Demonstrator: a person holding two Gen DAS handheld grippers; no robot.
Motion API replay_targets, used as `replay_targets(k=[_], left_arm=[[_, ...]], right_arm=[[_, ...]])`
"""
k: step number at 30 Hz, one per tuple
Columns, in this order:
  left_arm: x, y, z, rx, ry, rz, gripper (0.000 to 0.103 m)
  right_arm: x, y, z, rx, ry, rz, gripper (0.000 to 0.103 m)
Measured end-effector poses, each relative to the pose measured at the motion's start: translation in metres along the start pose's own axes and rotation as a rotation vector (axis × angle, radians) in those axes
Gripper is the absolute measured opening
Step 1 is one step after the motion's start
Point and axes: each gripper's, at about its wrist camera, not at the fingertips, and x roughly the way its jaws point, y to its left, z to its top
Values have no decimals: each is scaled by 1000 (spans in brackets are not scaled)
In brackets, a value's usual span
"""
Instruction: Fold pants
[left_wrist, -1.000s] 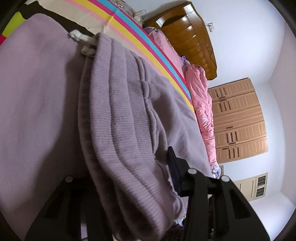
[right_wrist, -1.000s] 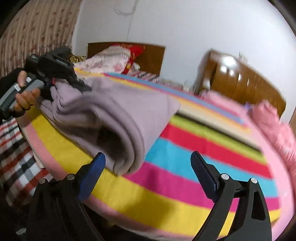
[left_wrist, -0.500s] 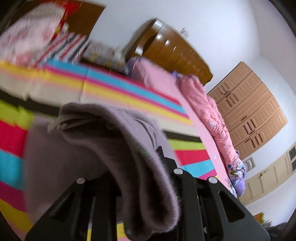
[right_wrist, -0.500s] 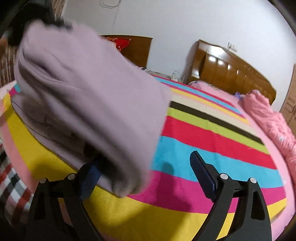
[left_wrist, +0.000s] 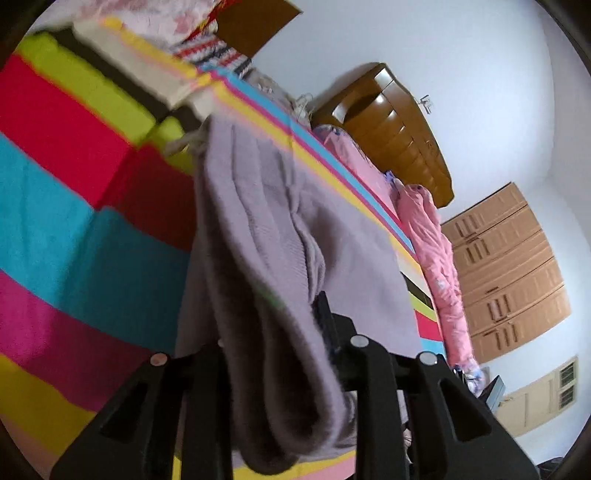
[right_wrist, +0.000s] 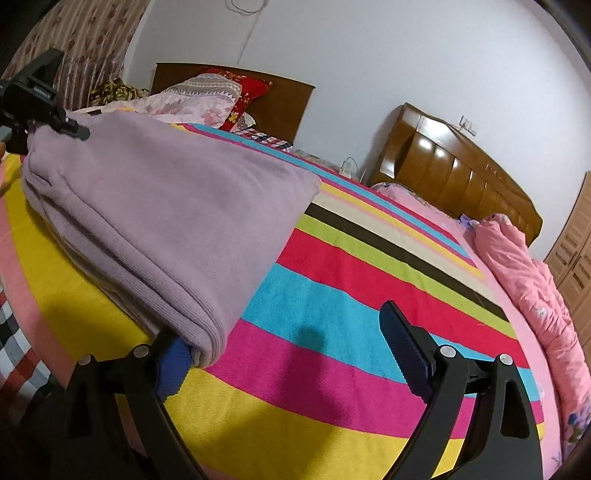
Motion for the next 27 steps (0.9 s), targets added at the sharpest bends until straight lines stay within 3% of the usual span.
replay_targets(k=[3,5,7,8,9,10,12,13,14,17,19,21,23,24,25,27], left_arm=[[-4,-22,2,77,-6,33,24],[10,-2,0,29,50,70,32],[10,13,-4,-38,28,-15,34],[4,15,-6,-62,4,-28,37],[-3,14,-7,-73,-29,-14,46],[-17,9,-9,-67,-88,49,61],[-43,-13,-15,-19,-207,284,78],[-56,-34,-24,41,-272,376,78],[-60,-54,-32,101,-294,366,79],[-40,-112,-52,276,-251,258,84],[-12,-140,-67,412,-184,301,87],[21,-145,-73,451,-113,372,87],[46,-122,-83,420,-49,438,87],[50,-113,-88,430,-64,438,87],[47,-110,-95,456,-111,415,87],[46,-108,-100,447,-124,389,86]], right_arm=[[-2,1,-1,6,-1,0,90],[-2,2,-1,5,-4,5,90],[-6,1,0,-27,-5,32,90],[-9,-1,1,-39,-5,55,90],[-14,-5,1,-47,-7,93,90],[-20,-10,0,-46,-14,147,90],[-38,-28,1,9,-61,297,90],[-44,-35,3,40,-80,343,90],[-48,-40,8,74,-99,386,90],[-48,-42,31,154,-139,506,86],[-45,-31,42,156,-144,584,84],[-37,-8,47,101,-108,615,84],[-19,22,35,-6,49,688,85],[-19,30,29,-40,63,680,85],[-26,41,18,-125,20,621,85],[-30,49,13,-185,3,572,86]])
